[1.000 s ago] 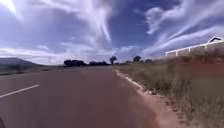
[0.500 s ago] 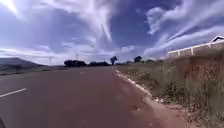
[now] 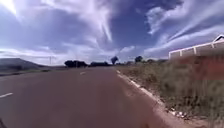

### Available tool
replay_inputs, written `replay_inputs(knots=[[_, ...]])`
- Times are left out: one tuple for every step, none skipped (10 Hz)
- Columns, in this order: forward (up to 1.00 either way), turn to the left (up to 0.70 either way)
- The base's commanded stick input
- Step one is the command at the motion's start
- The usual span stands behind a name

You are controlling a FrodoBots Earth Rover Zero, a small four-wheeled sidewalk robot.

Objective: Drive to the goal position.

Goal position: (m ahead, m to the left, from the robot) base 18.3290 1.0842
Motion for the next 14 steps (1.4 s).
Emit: replay_inputs(knots=[[1.0,0.0],[1.0,0.0],[1.0,0.0],[1.0,0.0],[1.0,0.0],[1.0,0.0],[1.0,0.0],[1.0,0.0],[1.0,0.0],[1.0,0.0],[1.0,0.0],[1.0,0.0],[1.0,0.0],[1.0,0.0]])
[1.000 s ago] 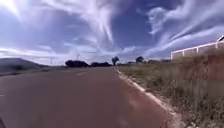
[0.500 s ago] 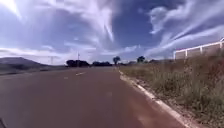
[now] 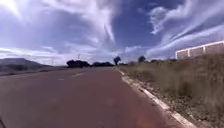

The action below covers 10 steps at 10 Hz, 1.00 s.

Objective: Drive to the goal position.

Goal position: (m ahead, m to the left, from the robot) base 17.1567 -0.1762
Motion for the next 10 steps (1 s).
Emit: replay_inputs(knots=[[1.0,0.0],[1.0,0.0],[1.0,0.0],[1.0,0.0],[1.0,0.0],[1.0,0.0],[1.0,0.0],[1.0,0.0],[1.0,0.0],[1.0,0.0]])
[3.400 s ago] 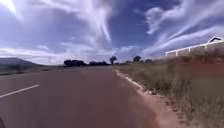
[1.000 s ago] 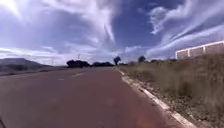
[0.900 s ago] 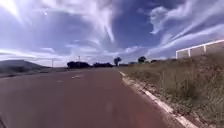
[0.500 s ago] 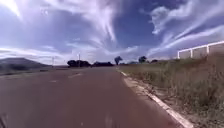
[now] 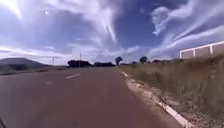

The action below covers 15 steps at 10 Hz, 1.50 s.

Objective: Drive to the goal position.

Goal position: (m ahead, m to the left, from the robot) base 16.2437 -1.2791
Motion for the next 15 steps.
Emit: replay_inputs(knots=[[1.0,0.4],[1.0,0.4],[1.0,0.0],[1.0,0.0],[1.0,0.0],[1.0,0.0],[1.0,0.0],[1.0,0.0],[1.0,0.0],[1.0,0.0],[1.0,0.0],[1.0,0.0],[1.0,0.0],[1.0,0.0],[1.0,0.0]])
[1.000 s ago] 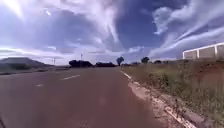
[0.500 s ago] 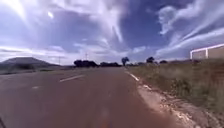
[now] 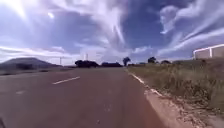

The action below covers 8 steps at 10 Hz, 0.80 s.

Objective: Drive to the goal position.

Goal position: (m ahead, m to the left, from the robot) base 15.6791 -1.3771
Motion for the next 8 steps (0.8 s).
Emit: replay_inputs(knots=[[1.0,0.0],[1.0,0.0],[1.0,0.0],[1.0,0.0],[1.0,0.0],[1.0,0.0],[1.0,-0.02],[1.0,-0.06]])
